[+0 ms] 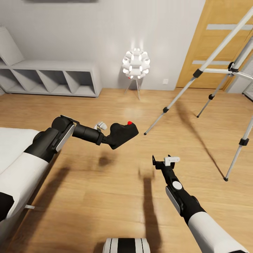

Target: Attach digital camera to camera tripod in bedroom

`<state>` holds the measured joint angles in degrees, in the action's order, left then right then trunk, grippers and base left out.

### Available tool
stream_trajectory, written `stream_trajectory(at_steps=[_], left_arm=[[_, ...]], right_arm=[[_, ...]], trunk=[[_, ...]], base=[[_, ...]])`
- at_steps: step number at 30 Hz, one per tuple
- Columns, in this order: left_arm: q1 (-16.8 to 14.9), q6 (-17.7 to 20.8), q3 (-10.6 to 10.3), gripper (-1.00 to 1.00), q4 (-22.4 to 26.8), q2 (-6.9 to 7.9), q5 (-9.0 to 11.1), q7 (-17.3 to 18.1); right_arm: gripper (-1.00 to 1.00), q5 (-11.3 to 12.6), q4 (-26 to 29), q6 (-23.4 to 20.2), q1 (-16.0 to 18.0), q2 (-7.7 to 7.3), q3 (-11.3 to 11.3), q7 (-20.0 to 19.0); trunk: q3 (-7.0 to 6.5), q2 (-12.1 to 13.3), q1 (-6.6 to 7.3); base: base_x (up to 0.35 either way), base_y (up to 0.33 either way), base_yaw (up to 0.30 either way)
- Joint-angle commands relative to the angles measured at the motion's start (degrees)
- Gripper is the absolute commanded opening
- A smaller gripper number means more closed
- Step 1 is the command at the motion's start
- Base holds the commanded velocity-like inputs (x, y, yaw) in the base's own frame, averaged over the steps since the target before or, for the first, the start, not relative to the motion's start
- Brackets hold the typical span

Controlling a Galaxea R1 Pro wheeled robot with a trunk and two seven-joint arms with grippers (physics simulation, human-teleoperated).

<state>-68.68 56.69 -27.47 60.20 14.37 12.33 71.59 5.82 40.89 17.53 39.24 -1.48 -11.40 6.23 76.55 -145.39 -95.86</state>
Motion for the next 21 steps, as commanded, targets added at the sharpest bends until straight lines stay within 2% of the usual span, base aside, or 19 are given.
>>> stream_trajectory(at_steps=[1,21], left_arm=[[-0.05,0.39,-0.13,-1.00,-0.02,0.05,0.24,0.04],[-0.05,0.37,-0.13,-1.00,-0.22,0.05,0.24,0.04]], right_arm=[[1.00,0.60,-0.02,0.22,0.04,-0.10,-0.48,0.45],[1.00,0.60,-0.02,0.23,0.04,-0.10,-0.41,0.51]], trunk=[[-0.09,0.00,0.03],[-2.65,0.27,0.55]], base=[[0.000,0.000,0.000],[0.000,0.000,0.000]])
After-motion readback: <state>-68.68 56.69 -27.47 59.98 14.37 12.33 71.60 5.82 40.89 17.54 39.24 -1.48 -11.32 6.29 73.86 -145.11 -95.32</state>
